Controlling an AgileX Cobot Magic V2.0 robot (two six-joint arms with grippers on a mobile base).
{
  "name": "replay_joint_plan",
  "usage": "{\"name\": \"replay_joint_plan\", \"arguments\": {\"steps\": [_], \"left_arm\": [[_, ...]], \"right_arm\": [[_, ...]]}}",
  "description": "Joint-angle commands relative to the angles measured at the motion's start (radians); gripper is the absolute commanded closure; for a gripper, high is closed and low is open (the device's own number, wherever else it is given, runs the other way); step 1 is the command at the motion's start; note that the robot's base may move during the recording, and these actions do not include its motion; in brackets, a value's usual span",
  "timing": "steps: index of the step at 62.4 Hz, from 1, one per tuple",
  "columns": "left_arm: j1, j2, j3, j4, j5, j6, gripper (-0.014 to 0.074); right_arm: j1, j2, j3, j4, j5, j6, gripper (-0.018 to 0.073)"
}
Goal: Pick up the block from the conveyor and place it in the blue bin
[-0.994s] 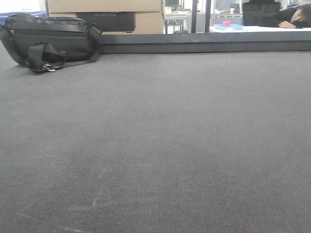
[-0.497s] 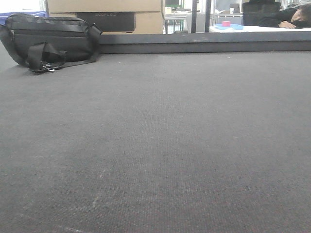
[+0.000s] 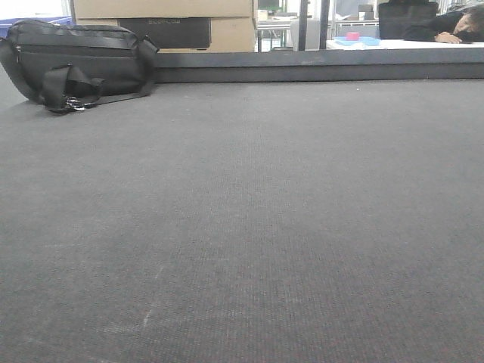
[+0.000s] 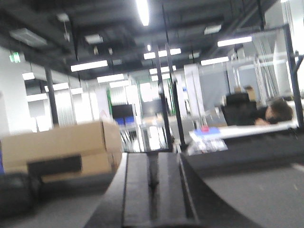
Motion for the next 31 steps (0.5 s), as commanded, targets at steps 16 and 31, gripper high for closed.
{"name": "replay_joint_plan", "arguments": {"steps": [16, 31], "left_arm": [[-0.005, 0.428, -0.374, -0.051, 0.250, -0.004, 0.0708], [-0.005, 0.814, -0.614, -0.107, 0.621, -0.004, 0.0708]], "right_arm": [[0.001, 0.363, -0.351, 0.026, 0.401, 0.005, 0.0721], [0.001, 0.773, -0.625, -0.039, 0.862, 0.005, 0.0721]]}}
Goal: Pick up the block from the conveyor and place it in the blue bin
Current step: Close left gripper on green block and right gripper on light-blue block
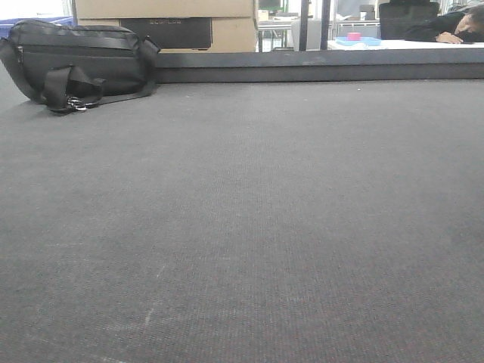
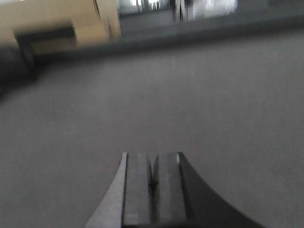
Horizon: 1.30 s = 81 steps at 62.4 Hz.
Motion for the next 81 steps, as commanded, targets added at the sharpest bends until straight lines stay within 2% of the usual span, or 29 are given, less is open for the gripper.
{"name": "replay_joint_plan", "arguments": {"steps": [1, 15, 28, 36, 42, 51, 53, 56, 64, 72, 76, 81], "left_arm": [[-0.005, 0.131, -0.078, -0.016, 0.128, -0.004, 0.0708], [-0.005, 0.331, -0.133, -0.016, 0.226, -0.004, 0.0708], [-0.005, 0.386, -0.133, -0.021, 0.263, -0.004, 0.0708], [-0.005, 0.387, -0.133, -0.021, 0.270, -0.004, 0.0708], [-0.005, 0.387, -0.133, -0.021, 0.270, -0.004, 0.0708], [-0.005, 0.387, -0.133, -0.021, 0.270, -0.004, 0.0708], [-0.005, 0.387, -0.133, -0.023, 0.271, -0.004, 0.0708], [-0.005, 0.387, -0.133, -0.026, 0.271, -0.004, 0.0708], [-0.005, 0.387, -0.133, -0.047, 0.275, -0.004, 0.0708], [-0.005, 0.387, -0.133, -0.055, 0.277, -0.004, 0.0708], [-0.005, 0.387, -0.133, -0.058, 0.278, -0.011, 0.0708], [-0.005, 0.387, -0.135, -0.062, 0.278, -0.073, 0.0708]], "right_arm": [[0.000, 0.151, -0.102, -0.043, 0.193, 0.000, 0.0721], [0.000, 0.426, -0.260, -0.120, 0.519, 0.000, 0.0721], [0.000, 0.557, -0.267, -0.120, 0.604, 0.000, 0.0721], [0.000, 0.613, -0.267, -0.120, 0.603, 0.000, 0.0715], [0.000, 0.650, -0.267, -0.120, 0.601, 0.000, 0.0611], [0.000, 0.705, -0.267, -0.120, 0.547, 0.000, 0.0256], [0.000, 0.719, -0.265, -0.123, 0.535, 0.000, 0.0197], [0.000, 0.747, -0.265, -0.125, 0.525, 0.000, 0.0166], [0.000, 0.821, -0.255, -0.127, 0.503, 0.000, 0.0186], [0.000, 0.879, -0.216, -0.136, 0.452, 0.000, 0.0267], [0.000, 0.900, -0.202, -0.145, 0.452, 0.000, 0.0339], [0.000, 0.895, -0.206, -0.161, 0.452, 0.000, 0.0483]]}}
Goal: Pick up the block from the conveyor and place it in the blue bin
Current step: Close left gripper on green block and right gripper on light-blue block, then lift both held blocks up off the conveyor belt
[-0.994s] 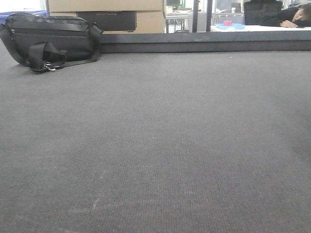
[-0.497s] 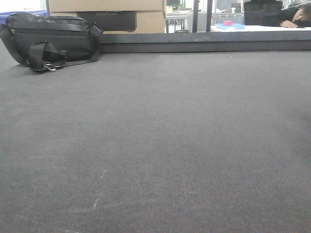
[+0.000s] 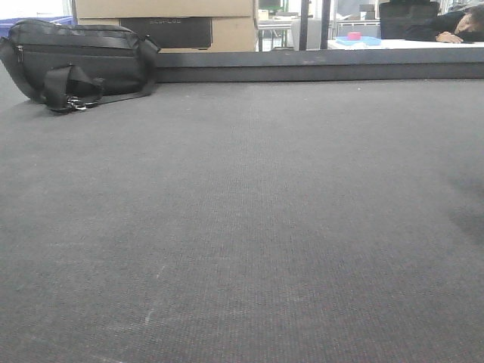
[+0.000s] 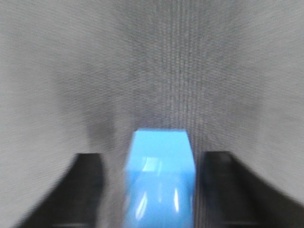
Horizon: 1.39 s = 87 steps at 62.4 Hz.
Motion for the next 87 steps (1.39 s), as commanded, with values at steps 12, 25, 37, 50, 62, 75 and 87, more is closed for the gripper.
{"name": "replay_joint_plan", "arguments": {"steps": [12, 25, 37, 50, 62, 75, 87], "left_arm": [[0.014, 0.019, -0.040, -0.012, 0.045, -0.096, 0.0708], [0.086, 0.205, -0.202, -0.008, 0.246, 0.004, 0.0708], [0.093, 0.387, -0.324, 0.145, 0.262, 0.047, 0.0706], [0.093, 0.502, -0.333, 0.184, 0.219, 0.072, 0.0401], [0.093, 0.573, -0.329, 0.184, 0.225, 0.068, 0.0183], [0.083, 0.610, -0.232, 0.166, 0.105, 0.068, 0.0227], [0.075, 0.614, -0.214, 0.176, 0.061, 0.068, 0.0409]], "right_arm": [[0.000, -0.086, -0.050, -0.049, 0.026, 0.000, 0.0713], [0.000, -0.200, -0.090, -0.037, 0.032, 0.000, 0.0713], [0.000, -0.236, -0.090, -0.035, 0.017, 0.000, 0.0713], [0.000, -0.234, -0.090, -0.033, 0.001, 0.000, 0.0713], [0.000, -0.234, -0.090, -0.033, -0.027, 0.000, 0.0713], [0.000, -0.234, -0.090, -0.033, -0.027, 0.000, 0.0713], [0.000, -0.234, -0.090, -0.033, -0.035, 0.000, 0.0713]]}}
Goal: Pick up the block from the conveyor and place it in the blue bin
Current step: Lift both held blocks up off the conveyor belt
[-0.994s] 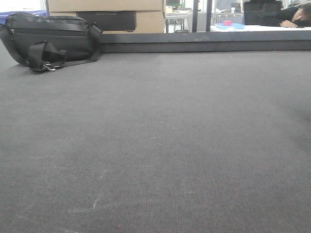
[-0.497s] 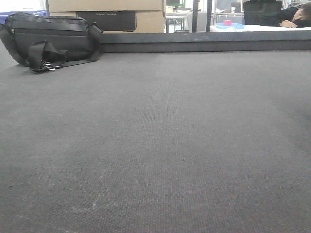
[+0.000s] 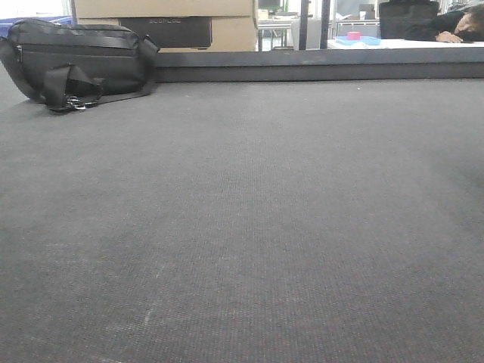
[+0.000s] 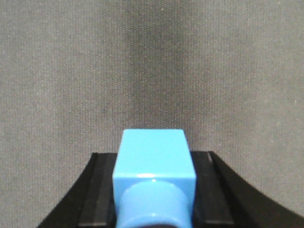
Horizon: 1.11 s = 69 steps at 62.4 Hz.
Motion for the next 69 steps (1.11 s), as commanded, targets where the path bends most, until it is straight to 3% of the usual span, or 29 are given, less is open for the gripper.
{"name": "replay_joint_plan", "arguments": {"steps": [1, 9, 18, 27, 32, 38, 62, 69], "left_arm": [[-0.005, -0.005, 0.001, 0.006, -0.012, -0.002, 0.0431], [-0.005, -0.005, -0.027, 0.021, 0.050, -0.009, 0.0704], [-0.005, -0.036, -0.111, 0.017, 0.105, -0.009, 0.0708], [-0.005, -0.165, -0.136, -0.083, 0.048, 0.003, 0.0708], [-0.014, -0.271, -0.103, -0.129, -0.060, 0.024, 0.0708], [-0.038, -0.392, -0.030, -0.133, -0.209, 0.031, 0.0708], [-0.075, -0.910, 0.541, -0.152, -0.762, 0.026, 0.0708], [-0.075, -1.023, 0.685, -0.152, -0.839, 0.026, 0.0708]], "right_arm": [[0.000, -0.009, -0.007, -0.005, -0.017, 0.000, 0.0713], [0.000, -0.009, -0.007, -0.005, -0.017, 0.000, 0.0713], [0.000, -0.036, -0.020, -0.005, -0.026, 0.000, 0.0713], [0.000, -0.099, -0.026, -0.005, -0.086, -0.012, 0.0713], [0.000, -0.152, -0.016, -0.005, -0.143, -0.020, 0.0713], [0.000, -0.219, 0.017, -0.005, -0.235, -0.020, 0.0713], [0.000, -0.570, 0.361, -0.005, -0.632, -0.020, 0.0713], [0.000, -0.620, 0.445, -0.005, -0.737, -0.020, 0.0713]]}}
